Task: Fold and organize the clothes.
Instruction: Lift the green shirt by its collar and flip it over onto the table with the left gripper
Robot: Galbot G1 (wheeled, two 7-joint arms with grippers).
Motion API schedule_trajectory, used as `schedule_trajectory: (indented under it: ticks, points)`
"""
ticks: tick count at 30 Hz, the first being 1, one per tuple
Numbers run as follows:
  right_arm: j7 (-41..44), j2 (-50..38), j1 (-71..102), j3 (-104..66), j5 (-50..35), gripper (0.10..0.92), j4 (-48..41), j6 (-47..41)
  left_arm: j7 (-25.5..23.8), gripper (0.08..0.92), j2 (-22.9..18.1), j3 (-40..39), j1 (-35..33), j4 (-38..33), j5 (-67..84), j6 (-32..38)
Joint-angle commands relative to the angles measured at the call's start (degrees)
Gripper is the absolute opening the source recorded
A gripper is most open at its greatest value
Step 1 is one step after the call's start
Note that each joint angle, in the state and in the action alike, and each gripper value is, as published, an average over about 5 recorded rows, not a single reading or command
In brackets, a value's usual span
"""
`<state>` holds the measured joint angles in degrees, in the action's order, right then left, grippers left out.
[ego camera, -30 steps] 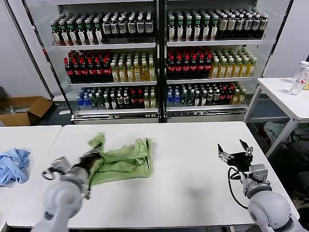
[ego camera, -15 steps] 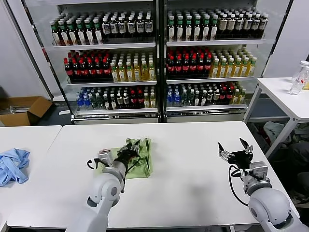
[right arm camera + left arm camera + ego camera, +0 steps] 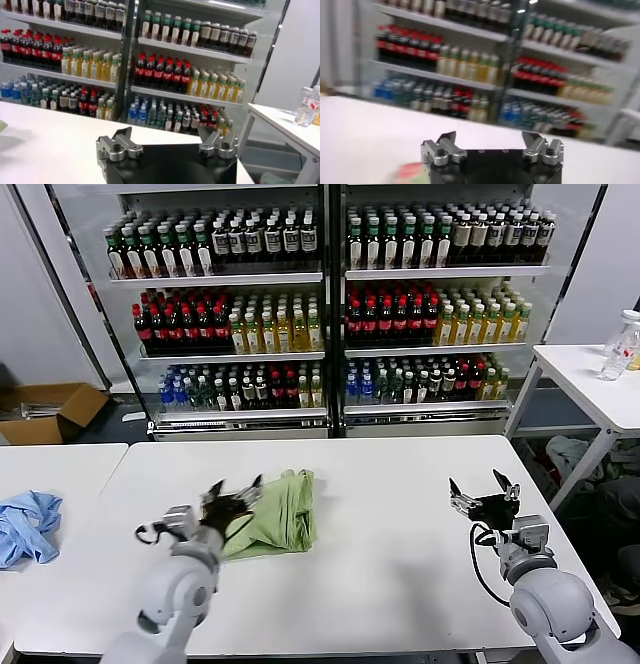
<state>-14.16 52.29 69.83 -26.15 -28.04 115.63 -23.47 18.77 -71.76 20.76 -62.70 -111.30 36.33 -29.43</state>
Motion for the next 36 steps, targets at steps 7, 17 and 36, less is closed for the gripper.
schedule_trajectory:
  ticks: [7, 17, 36]
  points:
    - [-0.3, 0.2, 0.4, -0.5, 0.4, 0.823, 0.8, -0.2, 0.0, 0.822, 3.7, 8.3, -9.2, 6.7, -2.4, -3.3]
    - [-0.4, 0.5, 1.7, -1.4, 0.7, 0.823, 2.7, -0.1, -3.6, 0.822, 2.3, 6.2, -6.2, 8.5, 4.0, -2.6]
    - [-0.5, -0.4, 4.8, -4.8, 0.3, 0.823, 5.4, -0.1, -11.6, 0.343, 0.4, 11.3, -3.7, 12.9, 32.5, -0.5]
